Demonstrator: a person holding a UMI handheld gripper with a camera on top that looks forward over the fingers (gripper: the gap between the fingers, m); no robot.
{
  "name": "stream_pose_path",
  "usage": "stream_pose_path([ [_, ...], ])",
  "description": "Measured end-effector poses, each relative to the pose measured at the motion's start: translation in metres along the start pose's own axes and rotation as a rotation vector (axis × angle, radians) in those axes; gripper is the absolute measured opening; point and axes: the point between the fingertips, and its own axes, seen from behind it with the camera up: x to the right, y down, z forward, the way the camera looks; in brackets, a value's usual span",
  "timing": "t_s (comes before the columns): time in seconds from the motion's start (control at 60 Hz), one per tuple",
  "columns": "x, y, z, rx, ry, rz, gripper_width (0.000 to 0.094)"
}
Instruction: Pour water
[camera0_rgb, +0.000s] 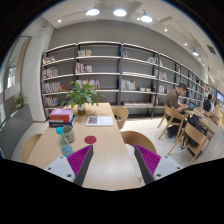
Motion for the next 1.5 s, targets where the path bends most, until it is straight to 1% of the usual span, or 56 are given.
stream_pose_path([
  [0.067,-0.008,0.004,0.000,-0.004,-0.013,-0.003,0.0856],
  [0.167,-0.036,0.024,0.003,-0.039,-0.039,-0.017,0.0855],
  [0.183,-0.046,0.026,0.007,-0.046,-0.046,-0.019,0.0857],
  [0.2,-0.055,0.046,0.027,-0.042,-0.054,-0.021,0.0856],
  [0.3,-0.110,0.070,0.035,-0.062,-0.116,-0.034,0.0859],
  [0.317,-0.115,0.063,0.025,-0.068,-0.132,-0.036,0.0857],
  [0.333,-0.127,0.084,0.039,-0.057,-0.143,-0.037,0.0858],
  [0.5,-0.221,0.113,0.072,-0.016,-0.213,-0.072,0.0856],
  [0.617,-0.247,0.121,0.113,0.008,-0.173,-0.035,0.0855],
  [0.633,-0.247,0.120,0.120,0.014,-0.161,-0.025,0.0854],
  [0.65,-0.236,0.103,0.119,0.011,-0.151,-0.017,0.0854],
  [0.667,-0.245,0.108,0.132,0.022,-0.136,-0.008,0.0855],
  [0.75,-0.240,0.098,0.163,0.052,-0.082,0.013,0.0855],
  [0.817,-0.233,0.092,0.188,0.068,-0.062,0.016,0.0838],
  [0.883,-0.231,0.087,0.205,0.081,-0.056,0.011,0.0806],
  [0.917,-0.234,0.083,0.211,0.095,-0.066,0.005,0.0766],
  [0.95,-0.237,0.080,0.218,0.108,-0.080,-0.001,0.0705],
  [1.0,-0.239,0.078,0.224,0.124,-0.085,-0.002,0.0570],
  [1.083,-0.240,0.074,0.225,0.161,-0.073,-0.003,0.0549],
  [1.2,-0.241,0.070,0.226,0.194,-0.059,0.006,0.0467],
  [1.233,-0.240,0.071,0.226,0.191,-0.056,0.005,0.0461],
  [1.25,-0.240,0.071,0.226,0.188,-0.054,0.005,0.0421],
  [1.333,-0.240,0.073,0.228,0.177,-0.050,-0.018,0.0379],
  [1.45,-0.241,0.070,0.228,0.132,-0.050,-0.065,0.0379],
  [1.5,-0.239,0.063,0.230,0.123,-0.032,-0.117,0.0379],
])
